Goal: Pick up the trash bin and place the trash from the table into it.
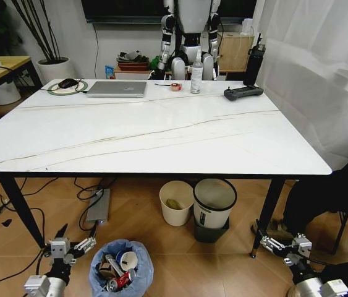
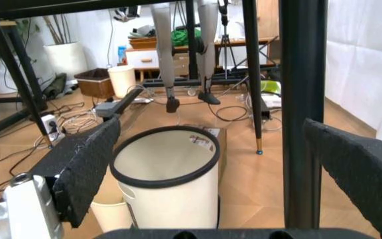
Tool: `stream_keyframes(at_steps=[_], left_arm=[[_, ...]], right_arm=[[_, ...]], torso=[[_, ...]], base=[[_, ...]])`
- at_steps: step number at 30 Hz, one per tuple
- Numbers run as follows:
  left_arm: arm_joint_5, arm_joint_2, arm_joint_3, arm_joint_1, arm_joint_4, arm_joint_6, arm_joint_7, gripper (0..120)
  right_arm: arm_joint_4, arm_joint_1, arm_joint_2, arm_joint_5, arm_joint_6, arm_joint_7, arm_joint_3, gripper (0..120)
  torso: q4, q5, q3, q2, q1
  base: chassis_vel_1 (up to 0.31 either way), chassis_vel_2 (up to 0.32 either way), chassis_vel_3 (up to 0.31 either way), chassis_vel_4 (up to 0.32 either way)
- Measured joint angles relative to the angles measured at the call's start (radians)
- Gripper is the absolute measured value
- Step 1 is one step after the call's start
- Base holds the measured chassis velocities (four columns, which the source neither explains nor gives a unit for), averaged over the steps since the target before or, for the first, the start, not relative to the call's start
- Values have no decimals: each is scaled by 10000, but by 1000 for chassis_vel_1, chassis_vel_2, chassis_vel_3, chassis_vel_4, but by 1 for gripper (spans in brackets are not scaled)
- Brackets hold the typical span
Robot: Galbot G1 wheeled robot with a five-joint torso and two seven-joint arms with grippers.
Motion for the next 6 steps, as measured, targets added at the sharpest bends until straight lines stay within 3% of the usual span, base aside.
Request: stream_keyframes(at_steps=[6], left_arm=[[188,-73,-148,383,-607,13,41,100]], right_arm=[[0,-1,0,0,0,0,0,100]], torso=[[0,-3,1,2,0]], base=[[0,0,0,0]])
